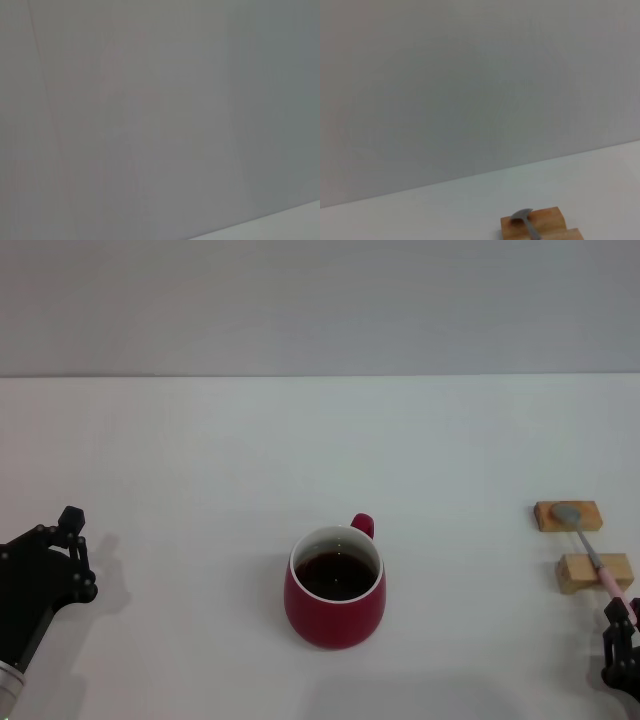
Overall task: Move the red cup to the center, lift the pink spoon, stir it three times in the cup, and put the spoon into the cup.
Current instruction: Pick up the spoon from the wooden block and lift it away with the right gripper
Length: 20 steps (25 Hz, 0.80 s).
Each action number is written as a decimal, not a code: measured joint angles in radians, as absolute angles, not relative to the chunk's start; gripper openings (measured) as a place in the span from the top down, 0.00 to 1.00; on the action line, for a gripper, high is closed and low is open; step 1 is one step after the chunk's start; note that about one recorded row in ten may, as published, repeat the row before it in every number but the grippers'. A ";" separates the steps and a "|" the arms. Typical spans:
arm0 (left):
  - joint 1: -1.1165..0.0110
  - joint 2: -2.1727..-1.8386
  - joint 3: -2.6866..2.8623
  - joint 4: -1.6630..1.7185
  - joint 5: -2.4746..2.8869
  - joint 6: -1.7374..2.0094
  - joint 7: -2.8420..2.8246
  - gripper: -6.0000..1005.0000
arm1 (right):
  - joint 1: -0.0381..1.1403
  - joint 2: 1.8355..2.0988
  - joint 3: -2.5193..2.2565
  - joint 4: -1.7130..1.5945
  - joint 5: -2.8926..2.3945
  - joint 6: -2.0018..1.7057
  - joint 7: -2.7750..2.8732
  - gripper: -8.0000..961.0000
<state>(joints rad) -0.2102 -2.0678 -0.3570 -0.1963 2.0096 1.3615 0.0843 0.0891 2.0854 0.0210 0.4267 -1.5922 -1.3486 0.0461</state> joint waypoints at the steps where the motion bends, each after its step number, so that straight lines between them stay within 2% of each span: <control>1: -0.210 -2.068 -0.357 -0.196 2.009 1.361 0.084 1.00 | 0.089 2.085 0.021 0.428 -1.592 -1.349 0.046 0.70; 6: -0.210 -2.068 -0.357 -0.196 2.009 1.360 0.084 1.00 | 0.089 2.085 0.018 0.428 -1.592 -1.349 0.046 0.88; 20: -0.210 -2.068 -0.357 -0.196 2.008 1.358 0.084 1.00 | 0.083 2.082 0.014 0.483 -1.594 -1.398 -0.071 0.89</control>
